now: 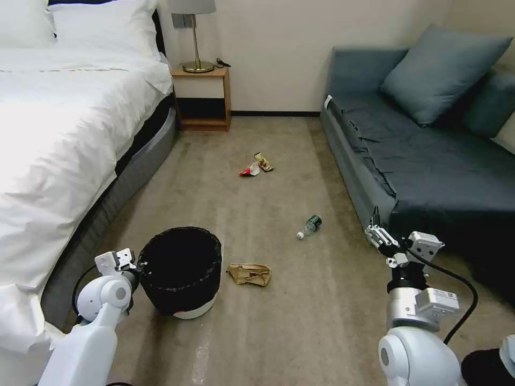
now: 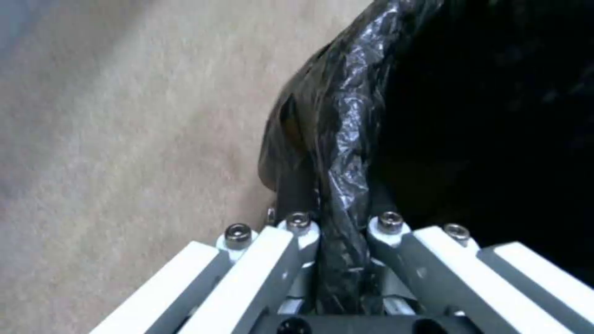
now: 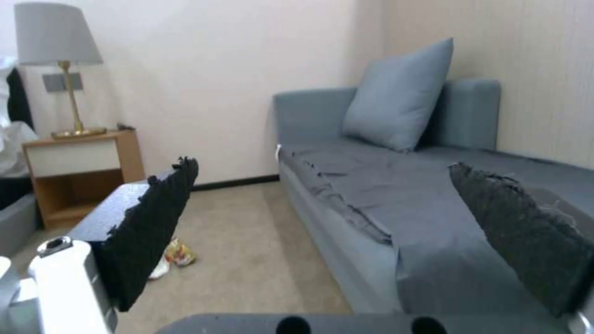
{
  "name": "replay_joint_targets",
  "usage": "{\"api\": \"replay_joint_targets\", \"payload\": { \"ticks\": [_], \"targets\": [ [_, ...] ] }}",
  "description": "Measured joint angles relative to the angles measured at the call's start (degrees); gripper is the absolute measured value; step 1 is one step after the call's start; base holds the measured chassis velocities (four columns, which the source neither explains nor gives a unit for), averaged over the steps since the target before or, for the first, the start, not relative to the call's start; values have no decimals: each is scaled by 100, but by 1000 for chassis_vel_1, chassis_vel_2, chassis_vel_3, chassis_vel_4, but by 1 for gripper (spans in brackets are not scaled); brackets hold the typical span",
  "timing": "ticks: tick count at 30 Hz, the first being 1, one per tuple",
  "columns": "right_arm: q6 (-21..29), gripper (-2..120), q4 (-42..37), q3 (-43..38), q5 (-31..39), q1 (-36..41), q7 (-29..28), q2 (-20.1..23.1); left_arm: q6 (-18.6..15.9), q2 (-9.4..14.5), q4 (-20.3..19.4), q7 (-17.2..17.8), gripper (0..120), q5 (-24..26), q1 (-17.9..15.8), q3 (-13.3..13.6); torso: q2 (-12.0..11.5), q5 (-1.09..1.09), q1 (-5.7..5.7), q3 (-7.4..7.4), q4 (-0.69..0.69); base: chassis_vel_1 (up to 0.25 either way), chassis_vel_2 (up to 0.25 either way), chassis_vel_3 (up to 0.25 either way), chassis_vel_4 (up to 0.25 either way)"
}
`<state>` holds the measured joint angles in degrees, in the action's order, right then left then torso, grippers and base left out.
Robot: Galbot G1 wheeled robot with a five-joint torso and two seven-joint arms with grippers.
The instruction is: Pick up the trash bin, then pick up the garbage on the floor and place it into the trash bin.
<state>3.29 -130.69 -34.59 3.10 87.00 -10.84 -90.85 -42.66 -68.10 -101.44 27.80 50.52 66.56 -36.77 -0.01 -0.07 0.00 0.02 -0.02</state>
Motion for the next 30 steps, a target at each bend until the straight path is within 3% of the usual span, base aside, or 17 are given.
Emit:
{"api": "replay_joint_targets", "payload": {
  "ticks": [4, 7, 17, 21, 30],
  "targets": [
    [-59, 100, -55, -49, 216, 20, -28, 79, 3, -48, -500, -10, 3, -203, 74, -218, 0, 3, 0, 0, 1, 0, 0, 0, 0],
    [-404, 100, 44, -53, 282, 27, 22, 134, 17, -97, -865, -92, 3, -545, 131, -360, 0, 8, 0, -1, 1, 0, 0, 0, 0],
    [-1422, 100, 688, 393, -67, 278, 476, 358, 38, -151, -1528, -455, 3, -1599, 247, -622, 0, 8, 0, -1, 2, 0, 0, 0, 0],
    [-1552, 100, 857, 467, -105, 299, 653, 358, 62, -159, -1612, -542, 3, -1852, 277, -658, 0, 8, 0, -1, 2, 0, 0, 0, 0],
    [-1630, 100, 955, 482, -128, 279, 813, 315, 86, -205, -1531, -572, 3, -1889, 242, -647, 0, 7, 0, -1, 2, 0, 0, 0, 0]
  ]
}}
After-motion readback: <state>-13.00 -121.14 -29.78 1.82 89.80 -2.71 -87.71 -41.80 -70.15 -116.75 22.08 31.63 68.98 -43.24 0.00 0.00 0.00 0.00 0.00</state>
